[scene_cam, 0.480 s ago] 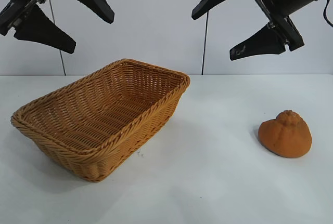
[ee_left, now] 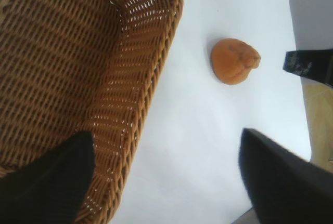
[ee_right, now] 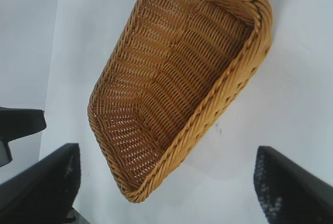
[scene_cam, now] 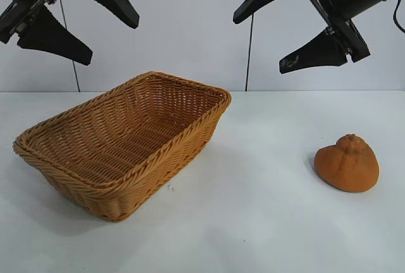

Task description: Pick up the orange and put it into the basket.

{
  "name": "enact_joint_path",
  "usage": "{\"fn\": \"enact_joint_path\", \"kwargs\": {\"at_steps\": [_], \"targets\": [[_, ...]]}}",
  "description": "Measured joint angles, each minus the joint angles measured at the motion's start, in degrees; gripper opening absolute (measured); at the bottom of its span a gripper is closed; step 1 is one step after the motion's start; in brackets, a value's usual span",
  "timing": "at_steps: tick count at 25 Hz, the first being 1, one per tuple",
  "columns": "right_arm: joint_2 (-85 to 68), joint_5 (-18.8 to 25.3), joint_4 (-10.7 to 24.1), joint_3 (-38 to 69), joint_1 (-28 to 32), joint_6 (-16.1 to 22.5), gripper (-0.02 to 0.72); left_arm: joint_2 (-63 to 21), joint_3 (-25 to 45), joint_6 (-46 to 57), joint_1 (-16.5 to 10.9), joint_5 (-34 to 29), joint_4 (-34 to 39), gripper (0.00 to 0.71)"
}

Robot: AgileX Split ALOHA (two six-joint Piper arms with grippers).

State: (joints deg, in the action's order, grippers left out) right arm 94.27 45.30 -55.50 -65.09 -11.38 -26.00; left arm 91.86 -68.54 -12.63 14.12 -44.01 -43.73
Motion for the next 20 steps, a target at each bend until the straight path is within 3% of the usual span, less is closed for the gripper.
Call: {"fn": "enact_joint_path", "kwargs": {"at_steps": [17,20], "targets": [[0.0,0.0,0.0,0.0,0.0,0.0,0.619,0.0,0.0,0.0,0.0,1.0,-0.3,0.549],[0.0,0.0,0.0,0.0,0.0,0.0,0.619,-0.1,-0.2,0.0,-1.5,-0.3,-0.3,0.549]]}}
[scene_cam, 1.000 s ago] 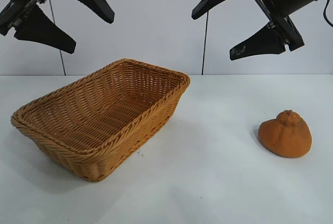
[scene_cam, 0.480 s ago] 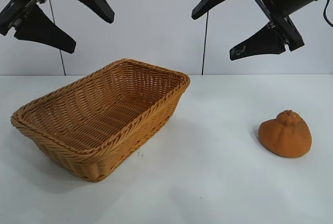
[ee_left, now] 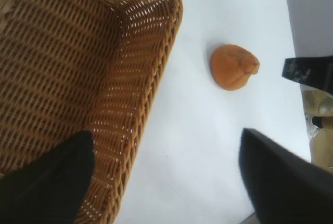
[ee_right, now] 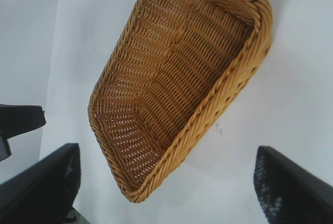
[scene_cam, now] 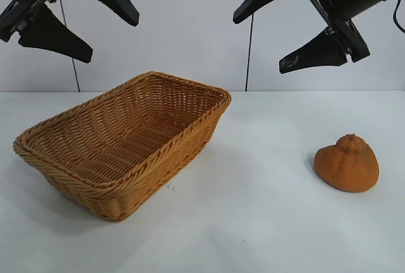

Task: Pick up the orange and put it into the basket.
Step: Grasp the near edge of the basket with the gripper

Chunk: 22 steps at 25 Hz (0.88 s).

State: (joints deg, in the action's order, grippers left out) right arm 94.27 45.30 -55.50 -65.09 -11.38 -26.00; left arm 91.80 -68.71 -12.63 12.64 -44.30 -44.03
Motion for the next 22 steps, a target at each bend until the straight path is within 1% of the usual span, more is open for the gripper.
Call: {"fn": "enact_joint_path", "kwargs": {"at_steps": [2,4,6,8,10,13,17,20,22], "targets": [[0.0,-0.1,0.0,0.0,0.0,0.0,0.619,-0.4,0.0,0.5,-2.2,-1.5,0.3,0.549],[0.0,-0.1,0.0,0.0,0.0,0.0,0.619,-1.6,0.0,2.5,-4.6,-3.2,2.3,0.549],[0.0,-0.1,0.0,0.0,0.0,0.0,0.619,-3.5,0.0,5.3,-5.8,-4.6,6.6,0.549],[0.0,-0.1,0.1,0.0,0.0,0.0,0.619,-5.7,0.0,10.1,-6.0,-6.3,12.2,0.549],[0.0,-0.1,0.1,0.0,0.0,0.0,0.619,-7.9,0.7,15.7,-6.0,-7.5,16.9,0.549],[0.0,-0.2,0.1,0.0,0.0,0.0,0.619,-11.0,3.5,24.0,-6.0,-7.9,22.9,0.549],[0.0,-0.3,0.1,0.0,0.0,0.2,0.619,-13.6,8.6,34.3,-5.7,-7.7,25.3,0.549],[0.0,-0.3,0.1,0.0,0.0,0.4,0.619,-13.6,11.7,39.2,-3.2,-6.2,25.7,0.549],[0.0,-0.3,0.1,0.0,0.0,0.9,0.619,-13.6,13.2,43.4,-0.6,-4.0,26.7,0.549]]}}
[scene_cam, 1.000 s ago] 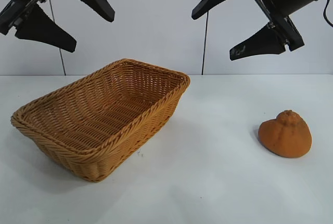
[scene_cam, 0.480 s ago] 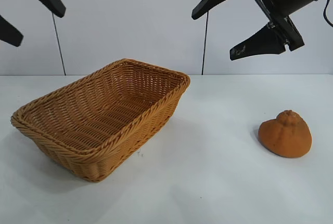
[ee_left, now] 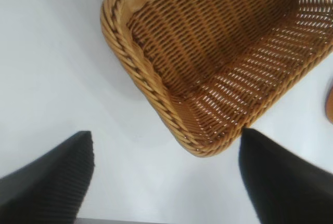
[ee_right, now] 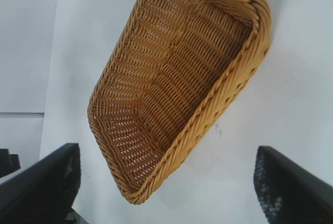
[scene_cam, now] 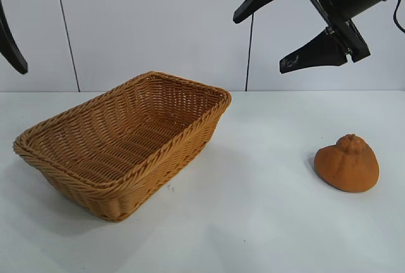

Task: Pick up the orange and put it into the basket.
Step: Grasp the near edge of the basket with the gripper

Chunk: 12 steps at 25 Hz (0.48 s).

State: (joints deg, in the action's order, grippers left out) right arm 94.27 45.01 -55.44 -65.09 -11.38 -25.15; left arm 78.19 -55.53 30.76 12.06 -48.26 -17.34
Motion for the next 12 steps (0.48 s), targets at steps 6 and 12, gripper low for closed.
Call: {"fn": "enact_joint_path", "kwargs": {"at_steps": [6,12], "targets": [[0.0,0.0,0.0,0.0,0.0,0.2,0.619,2.2,2.9,17.5,3.7,6.5,5.6,0.549],[0.0,0.0,0.0,0.0,0.0,0.3,0.619,9.1,3.0,22.4,3.8,10.3,5.0,0.549]]}}
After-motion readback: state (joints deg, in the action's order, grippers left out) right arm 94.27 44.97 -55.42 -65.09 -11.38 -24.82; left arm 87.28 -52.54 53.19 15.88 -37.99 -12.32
